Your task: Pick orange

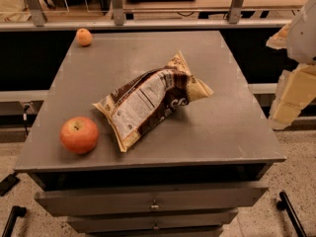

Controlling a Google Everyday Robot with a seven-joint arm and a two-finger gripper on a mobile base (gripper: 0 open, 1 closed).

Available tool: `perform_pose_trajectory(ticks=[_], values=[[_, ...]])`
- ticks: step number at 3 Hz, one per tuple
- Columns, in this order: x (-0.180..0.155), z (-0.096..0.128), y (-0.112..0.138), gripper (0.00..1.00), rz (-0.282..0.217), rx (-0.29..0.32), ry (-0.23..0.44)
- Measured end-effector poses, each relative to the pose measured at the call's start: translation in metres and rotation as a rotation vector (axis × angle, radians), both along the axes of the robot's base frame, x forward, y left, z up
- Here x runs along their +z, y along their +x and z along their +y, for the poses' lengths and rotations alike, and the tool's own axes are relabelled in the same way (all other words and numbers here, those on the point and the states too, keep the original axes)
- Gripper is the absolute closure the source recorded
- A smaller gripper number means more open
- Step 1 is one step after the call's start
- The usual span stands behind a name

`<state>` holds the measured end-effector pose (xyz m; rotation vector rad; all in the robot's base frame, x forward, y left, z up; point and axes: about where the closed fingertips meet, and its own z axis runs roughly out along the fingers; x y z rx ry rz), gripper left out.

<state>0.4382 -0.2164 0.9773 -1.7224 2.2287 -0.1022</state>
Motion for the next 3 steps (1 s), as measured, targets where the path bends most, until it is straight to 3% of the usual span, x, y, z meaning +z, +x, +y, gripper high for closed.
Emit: perform_pose_trajectory(ticks=[1, 2, 3], values=[[0.000, 0.003, 0.005, 0.00, -0.002, 0.005, 0.006], [-0.003, 0.034, 0.055, 0.00, -0.010, 0.051, 0.064], [0.016, 0.096, 0.123, 0.00, -0.059, 0.124, 0.150]])
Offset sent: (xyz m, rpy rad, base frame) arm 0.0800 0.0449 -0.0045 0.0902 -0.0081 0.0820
